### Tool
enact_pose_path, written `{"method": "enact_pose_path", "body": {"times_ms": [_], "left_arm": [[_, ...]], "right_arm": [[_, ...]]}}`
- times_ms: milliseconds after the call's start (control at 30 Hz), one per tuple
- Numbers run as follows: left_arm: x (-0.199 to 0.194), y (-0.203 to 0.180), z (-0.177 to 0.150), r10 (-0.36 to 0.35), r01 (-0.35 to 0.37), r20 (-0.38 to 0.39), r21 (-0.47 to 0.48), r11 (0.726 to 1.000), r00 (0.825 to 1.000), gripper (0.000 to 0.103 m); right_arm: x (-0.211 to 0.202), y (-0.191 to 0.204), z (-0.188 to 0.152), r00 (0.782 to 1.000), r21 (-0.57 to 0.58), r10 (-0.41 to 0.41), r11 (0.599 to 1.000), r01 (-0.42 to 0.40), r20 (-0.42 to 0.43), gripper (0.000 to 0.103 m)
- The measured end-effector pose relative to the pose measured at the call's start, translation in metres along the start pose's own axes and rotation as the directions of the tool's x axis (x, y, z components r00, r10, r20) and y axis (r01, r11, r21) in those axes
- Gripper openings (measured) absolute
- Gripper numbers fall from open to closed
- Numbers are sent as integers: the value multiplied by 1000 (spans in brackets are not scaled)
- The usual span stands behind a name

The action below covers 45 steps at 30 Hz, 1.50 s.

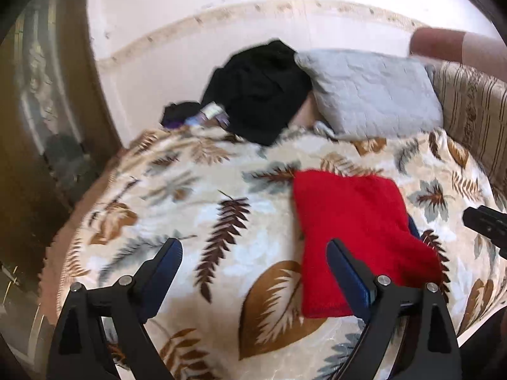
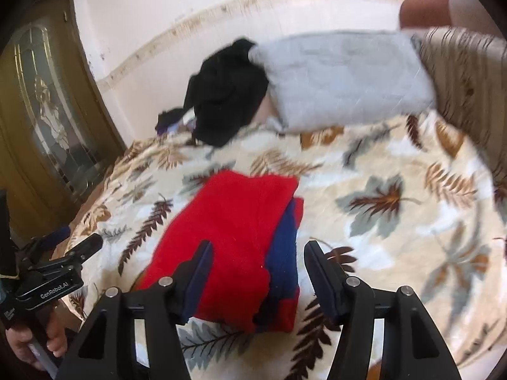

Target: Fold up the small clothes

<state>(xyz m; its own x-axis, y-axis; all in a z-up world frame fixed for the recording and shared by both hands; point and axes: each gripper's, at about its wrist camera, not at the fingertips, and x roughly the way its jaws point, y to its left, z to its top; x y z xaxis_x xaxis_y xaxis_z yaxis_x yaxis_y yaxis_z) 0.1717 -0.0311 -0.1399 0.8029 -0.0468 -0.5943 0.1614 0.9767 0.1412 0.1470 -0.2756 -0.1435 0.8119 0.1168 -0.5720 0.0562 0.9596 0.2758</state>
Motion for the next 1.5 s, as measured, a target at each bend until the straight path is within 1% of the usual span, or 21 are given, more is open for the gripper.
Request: {"method": "enact_pose_path", "body": {"times_ms": [67,100,233,367,467,600,700,867,1100,1267,1500], "left_arm": [[-15,5,0,11,-11,13,-11,1000,1000,92],[-22,8,1,19,-19,21,-14,1000,1000,92],[-49,16,5,61,-59,64,-39,997,996,92],[-73,19,10,91,-86,97,-51,995,991,93],[-90,21,14,96,-91,122,-52,995,988,93],[-114,20,20,113,-105,171,-55,993,979,93],[-130,19,24,109,-99,197,-57,993,974,93],[-148,18,30,80,-69,209,-62,996,975,93],[-169,11,35,73,-64,230,-46,997,971,93],[-179,2,37,57,-51,248,-28,998,967,93],[-182,-4,38,43,-37,237,-27,999,971,93]], "right_arm": [[-21,5,2,999,-11,-8,1000,8,34,65],[-32,9,3,999,-20,-12,1000,13,49,67],[-67,24,4,995,-51,-23,998,28,93,67],[-94,36,6,992,-71,-22,997,31,123,68],[-111,43,7,989,-79,-30,996,42,146,68],[-132,49,9,985,-87,-26,995,41,168,68],[-145,52,10,983,-87,-24,995,40,182,68],[-161,53,11,980,-83,-20,996,37,199,68],[-183,51,9,974,-79,-13,996,32,226,68],[-193,48,8,974,-78,-6,997,24,228,68],[-197,45,9,975,-81,2,997,16,222,68]]}}
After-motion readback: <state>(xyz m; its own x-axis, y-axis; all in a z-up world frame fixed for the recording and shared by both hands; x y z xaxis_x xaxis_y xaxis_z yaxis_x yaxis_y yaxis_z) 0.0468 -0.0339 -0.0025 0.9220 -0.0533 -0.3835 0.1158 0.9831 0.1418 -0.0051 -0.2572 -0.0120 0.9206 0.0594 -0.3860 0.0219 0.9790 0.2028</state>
